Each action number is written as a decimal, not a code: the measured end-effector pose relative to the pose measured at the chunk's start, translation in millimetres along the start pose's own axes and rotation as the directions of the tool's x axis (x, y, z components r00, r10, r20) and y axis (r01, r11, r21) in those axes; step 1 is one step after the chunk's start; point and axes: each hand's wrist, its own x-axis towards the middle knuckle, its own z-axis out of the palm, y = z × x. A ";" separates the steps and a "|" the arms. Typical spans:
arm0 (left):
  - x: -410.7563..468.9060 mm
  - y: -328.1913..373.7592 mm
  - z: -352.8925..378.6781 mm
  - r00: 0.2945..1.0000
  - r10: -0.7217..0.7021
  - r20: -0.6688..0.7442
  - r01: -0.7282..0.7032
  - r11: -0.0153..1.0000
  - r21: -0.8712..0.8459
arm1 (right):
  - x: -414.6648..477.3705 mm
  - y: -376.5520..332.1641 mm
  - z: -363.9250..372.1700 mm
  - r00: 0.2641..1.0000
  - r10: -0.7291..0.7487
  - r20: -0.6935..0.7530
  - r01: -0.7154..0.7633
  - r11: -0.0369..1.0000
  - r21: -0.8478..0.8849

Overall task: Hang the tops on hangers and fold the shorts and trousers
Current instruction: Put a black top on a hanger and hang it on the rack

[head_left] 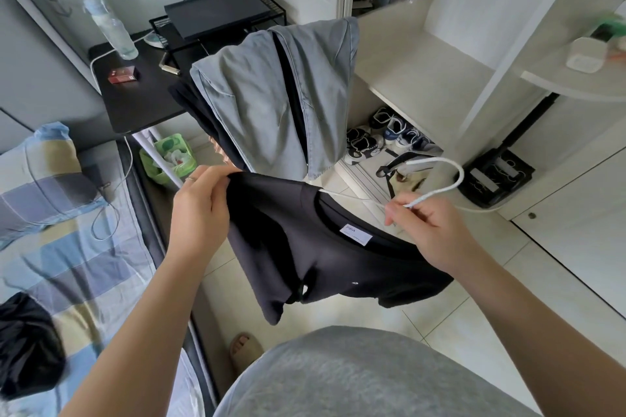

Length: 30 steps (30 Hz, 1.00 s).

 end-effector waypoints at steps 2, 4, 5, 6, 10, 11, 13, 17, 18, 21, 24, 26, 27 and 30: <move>3.5 0.2 0.6 0.999 -0.020 0.039 0.020 1.000 0.014 | -0.6 -3.0 3.8 1.000 0.009 -0.007 -0.009 1.000 0.016; 6.8 2.8 1.5 0.992 -0.034 0.123 0.033 0.999 0.012 | -0.1 -3.9 6.8 1.000 0.017 -0.017 -0.017 1.000 0.025; 8.2 5.3 1.3 0.984 -0.024 0.174 0.023 1.000 0.008 | 0.4 -3.8 8.3 1.000 0.017 -0.015 -0.016 1.000 0.025; 9.3 8.5 1.0 0.975 0.003 0.224 -0.005 1.000 0.012 | 0.9 -3.8 9.9 1.000 0.014 -0.007 -0.014 1.000 0.021; 8.6 28.4 5.3 0.893 0.150 0.424 -0.176 0.984 0.023 | 4.3 -3.2 18.0 1.000 0.002 0.022 -0.003 1.000 0.007; 7.8 32.8 8.7 0.870 0.175 0.460 -0.204 0.979 0.013 | 6.0 -2.8 19.4 1.000 0.004 0.025 -0.004 1.000 0.001; 6.6 37.5 15.1 0.857 0.205 0.474 -0.232 0.973 -0.001 | 10.2 -1.8 21.0 0.999 0.004 0.032 -0.003 1.000 -0.010; 6.1 34.9 17.4 0.899 0.183 0.398 -0.154 0.982 -0.105 | 20.5 1.6 14.6 0.999 0.005 0.039 -0.006 1.000 0.004; 6.3 32.8 17.3 0.909 0.171 0.379 -0.130 0.983 -0.131 | 23.0 3.2 10.6 0.998 0.004 0.057 -0.003 1.000 -0.018; 8.1 21.7 14.9 0.944 0.082 0.320 -0.027 0.984 -0.174 | 27.1 16.9 -8.7 0.988 0.096 0.118 -0.082 0.990 -0.117; 13.4 7.7 4.5 0.966 0.004 0.258 0.051 0.977 -0.206 | 23.9 41.7 -34.5 0.958 0.251 0.142 -0.212 0.946 -0.245; 17.9 -1.1 -1.6 0.972 -0.030 0.232 0.079 0.975 -0.206 | 20.0 54.4 -46.7 0.918 0.359 0.170 -0.306 0.912 -0.274; 19.8 -4.8 -3.1 0.973 -0.048 0.228 0.094 0.976 -0.195 | 18.5 59.0 -50.8 0.895 0.406 0.185 -0.341 0.890 -0.303; 22.1 -10.6 -4.9 0.966 -0.080 0.244 0.125 0.977 -0.174 | 19.5 67.3 -57.0 0.851 0.491 0.184 -0.371 0.811 -0.452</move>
